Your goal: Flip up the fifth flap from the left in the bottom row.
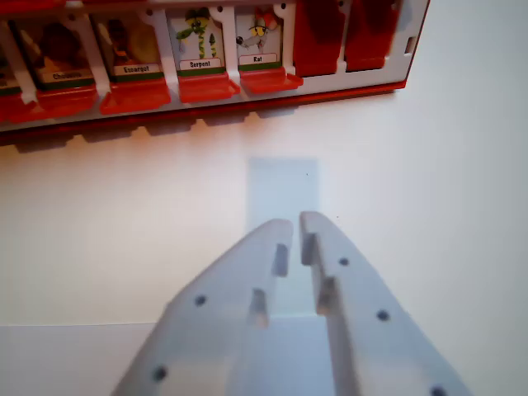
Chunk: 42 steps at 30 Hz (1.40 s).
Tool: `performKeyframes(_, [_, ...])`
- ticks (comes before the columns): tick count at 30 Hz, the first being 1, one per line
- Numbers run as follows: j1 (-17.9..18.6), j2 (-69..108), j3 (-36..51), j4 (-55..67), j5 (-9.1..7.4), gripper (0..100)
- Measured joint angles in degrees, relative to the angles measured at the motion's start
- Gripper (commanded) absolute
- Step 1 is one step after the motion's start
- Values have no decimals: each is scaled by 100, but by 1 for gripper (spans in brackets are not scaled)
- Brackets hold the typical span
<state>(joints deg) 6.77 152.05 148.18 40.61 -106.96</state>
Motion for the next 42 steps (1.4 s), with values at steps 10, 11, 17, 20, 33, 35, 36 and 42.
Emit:
performKeyframes(10, [26,-1362,475,-1670,-220,1])
performKeyframes(11, [26,-1512,483,-1811,-220,1])
performKeyframes(17, [-53,-2443,483,-2654,-220,1])
performKeyframes(20, [-123,-2892,483,-2997,-220,1])
performKeyframes(33, [-308,-4122,114,-3762,-308,1])
performKeyframes(35, [-334,-4245,26,-3814,-308,1])
performKeyframes(36, [-343,-4298,-9,-3832,-308,1])
performKeyframes(42, [-360,-4641,-299,-3867,-308,1])
